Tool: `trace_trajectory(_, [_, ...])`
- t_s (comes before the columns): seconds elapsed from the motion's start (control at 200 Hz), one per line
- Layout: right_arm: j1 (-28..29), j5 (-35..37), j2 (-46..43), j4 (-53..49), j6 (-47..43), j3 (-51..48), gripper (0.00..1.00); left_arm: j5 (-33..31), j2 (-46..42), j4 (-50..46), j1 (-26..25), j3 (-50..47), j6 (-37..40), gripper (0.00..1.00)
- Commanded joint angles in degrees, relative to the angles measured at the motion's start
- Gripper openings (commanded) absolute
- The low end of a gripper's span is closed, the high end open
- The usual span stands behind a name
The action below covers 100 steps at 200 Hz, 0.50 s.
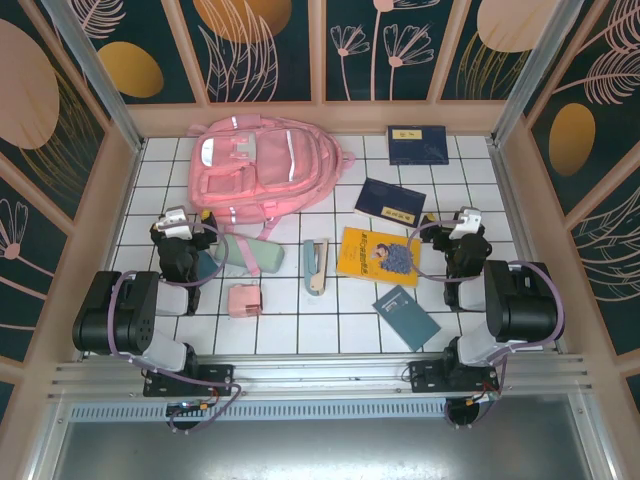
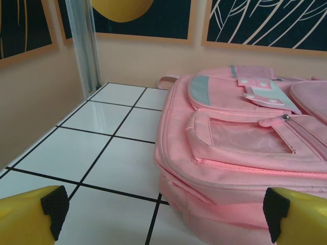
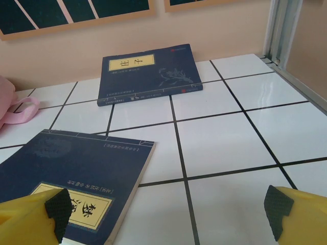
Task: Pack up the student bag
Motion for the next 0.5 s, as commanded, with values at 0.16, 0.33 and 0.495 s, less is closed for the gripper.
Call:
trace_trajectory(0.16, [0.4, -0.8, 0.0, 0.6, -0.9, 1.0, 0.99, -0.8, 0.0, 1.8, -0.2, -0.5, 0.4, 0.99])
trace_trajectory(0.33, [0.4, -0.7, -0.1, 0.6, -0.9, 1.0, 0.99, -0.8, 0.0, 1.7, -0.2, -0.4, 0.4, 0.99])
trace_trajectory(0.495, [0.4, -0.7, -0.1, 0.6, -0.9, 0.9, 0.99, -0.8, 0.0, 1.7, -0.2, -0.4, 0.4, 0.99])
